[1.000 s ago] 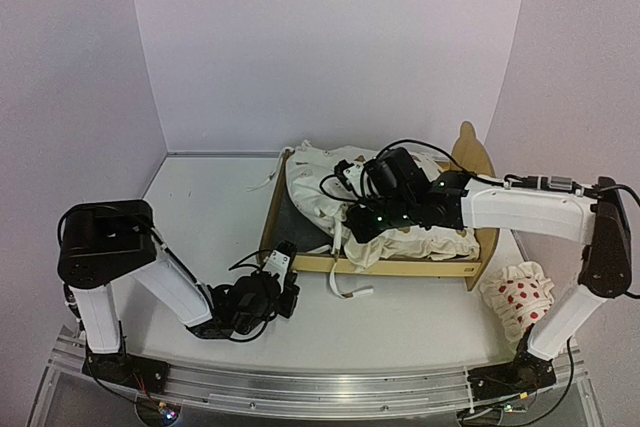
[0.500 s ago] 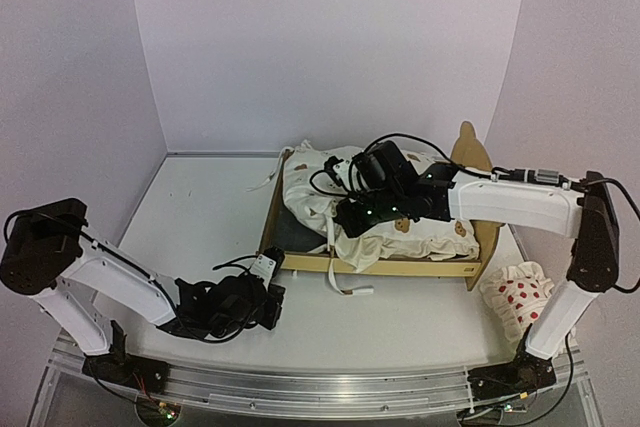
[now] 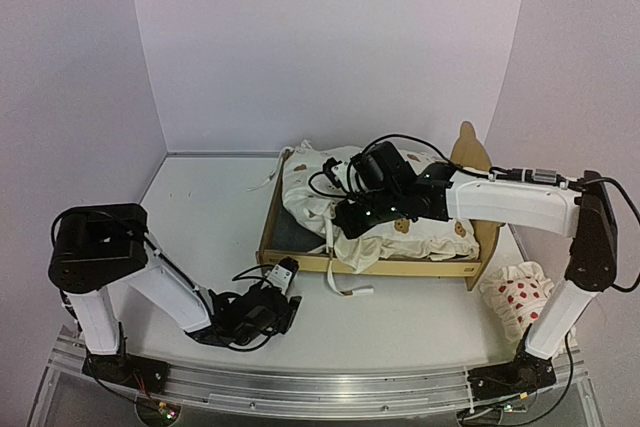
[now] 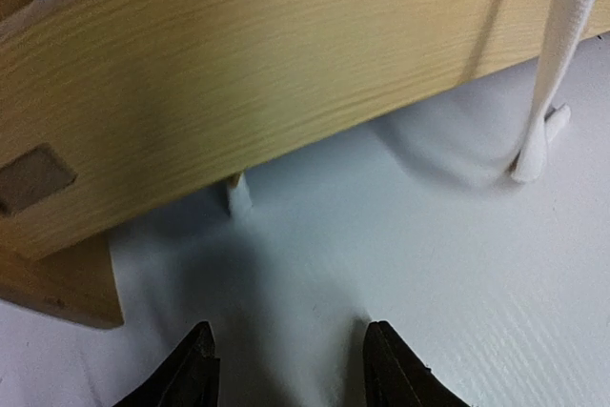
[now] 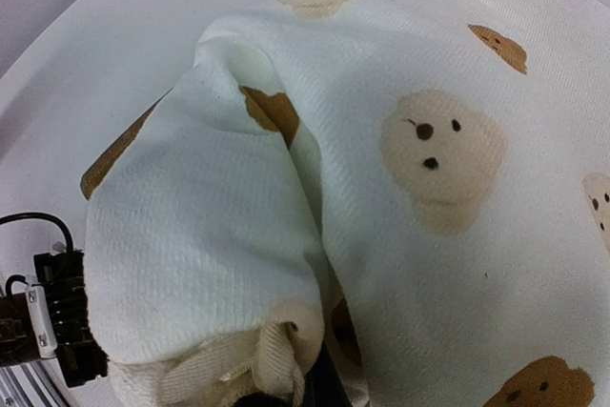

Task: Set up the pet bed

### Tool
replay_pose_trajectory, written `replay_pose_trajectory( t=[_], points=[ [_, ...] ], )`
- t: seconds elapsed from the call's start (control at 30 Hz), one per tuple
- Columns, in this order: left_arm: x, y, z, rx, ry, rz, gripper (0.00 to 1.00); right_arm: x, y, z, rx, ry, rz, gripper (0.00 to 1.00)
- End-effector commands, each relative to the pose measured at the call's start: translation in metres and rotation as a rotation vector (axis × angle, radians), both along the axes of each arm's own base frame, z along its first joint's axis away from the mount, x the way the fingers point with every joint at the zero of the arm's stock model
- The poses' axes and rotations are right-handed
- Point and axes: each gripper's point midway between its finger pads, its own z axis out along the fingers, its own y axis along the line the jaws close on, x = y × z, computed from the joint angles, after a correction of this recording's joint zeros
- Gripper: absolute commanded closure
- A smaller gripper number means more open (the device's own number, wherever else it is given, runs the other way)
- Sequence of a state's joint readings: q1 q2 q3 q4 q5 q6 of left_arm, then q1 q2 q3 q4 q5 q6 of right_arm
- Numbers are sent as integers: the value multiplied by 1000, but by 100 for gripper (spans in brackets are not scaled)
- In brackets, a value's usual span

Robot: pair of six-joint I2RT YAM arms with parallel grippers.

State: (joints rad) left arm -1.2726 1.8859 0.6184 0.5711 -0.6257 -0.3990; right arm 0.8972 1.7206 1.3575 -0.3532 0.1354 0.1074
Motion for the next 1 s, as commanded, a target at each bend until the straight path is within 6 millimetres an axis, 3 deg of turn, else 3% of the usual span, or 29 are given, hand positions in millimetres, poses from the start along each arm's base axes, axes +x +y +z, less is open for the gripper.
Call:
replay_pose_trajectory(
  t=[0.0,0.37,0.73,0.83,0.97],
  points=[
    [25,-13,13,-40,-105,76,47,2,-3,8,17,-12,-15,100],
    [51,-5,8,-83,-171,183,56,0,-3,4,14,-2,-9,100],
    [59,-18,6,-179,-205,148,63,0,-2,-1,8,9,-7,100],
    [60,-17,6,-203,-214,162,71,0,-2,-2,8,9,-7,100],
    [60,-17,5,-223,-221,164,94,0,-2,-3,7,13,-8,100]
  ],
)
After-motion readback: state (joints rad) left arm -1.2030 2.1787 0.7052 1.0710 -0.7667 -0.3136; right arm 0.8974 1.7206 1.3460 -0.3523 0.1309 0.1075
